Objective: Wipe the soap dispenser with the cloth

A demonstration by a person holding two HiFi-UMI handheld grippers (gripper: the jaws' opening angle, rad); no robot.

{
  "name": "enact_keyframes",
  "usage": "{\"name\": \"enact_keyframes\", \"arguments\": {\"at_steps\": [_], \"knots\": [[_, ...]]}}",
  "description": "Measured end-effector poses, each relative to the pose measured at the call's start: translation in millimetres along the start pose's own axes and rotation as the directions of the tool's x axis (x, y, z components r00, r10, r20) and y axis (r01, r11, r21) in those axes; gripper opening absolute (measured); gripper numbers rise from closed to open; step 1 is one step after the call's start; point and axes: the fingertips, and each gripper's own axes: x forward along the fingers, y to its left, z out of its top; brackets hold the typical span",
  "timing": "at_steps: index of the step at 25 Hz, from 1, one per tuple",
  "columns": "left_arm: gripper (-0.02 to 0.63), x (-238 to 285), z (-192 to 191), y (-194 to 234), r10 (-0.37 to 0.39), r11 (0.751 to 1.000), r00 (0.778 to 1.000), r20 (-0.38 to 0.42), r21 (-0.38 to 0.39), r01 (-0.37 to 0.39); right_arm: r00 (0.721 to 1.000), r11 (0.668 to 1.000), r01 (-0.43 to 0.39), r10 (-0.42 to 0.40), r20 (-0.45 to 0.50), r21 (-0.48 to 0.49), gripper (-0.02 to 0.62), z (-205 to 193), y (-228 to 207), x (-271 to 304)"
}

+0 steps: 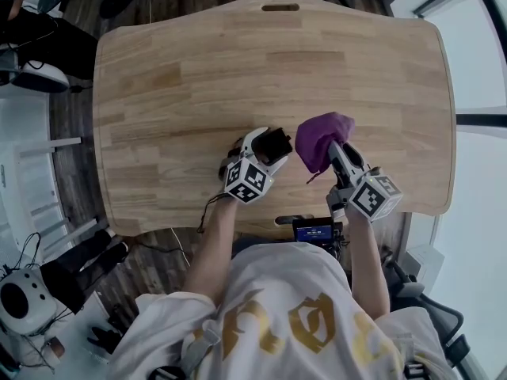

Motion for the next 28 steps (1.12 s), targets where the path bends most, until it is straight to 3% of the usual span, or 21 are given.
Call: {"name": "enact_keyframes", "arguments": {"at_steps": [11, 13, 18, 23, 28], "knots": [[0.342, -6, 1, -5, -0.095, 0.993, 0.995, -0.006, -0.075, 0.094, 1.0, 0.999, -0.022, 0.022, 0.004, -0.049, 0.071, 4, 18, 4], [0.342, -10, 3, -6, -0.096, 0.994, 0.995, -0.018, -0.06, 0.095, 0.999, 0.998, -0.035, 0.036, 0.023, -0.045, 0.071, 11, 24, 4], [0.342, -29, 23, 0, -0.016, 0.997, 1.0, 0.015, -0.079, 0.017, 0.997, 0.996, -0.048, 0.052, 0.06, -0.073, 0.071, 23, 41, -4], [0.342, -50, 47, -1, 0.024, 1.0, 0.999, 0.028, 0.002, -0.024, 0.996, 0.989, -0.052, 0.061, 0.062, -0.139, 0.071, 27, 57, -15], [0.342, -61, 56, -7, 0.039, 0.999, 0.999, 0.035, 0.032, -0.04, 0.994, 0.974, -0.027, 0.05, 0.099, -0.223, 0.071, 36, 72, -31]]}}
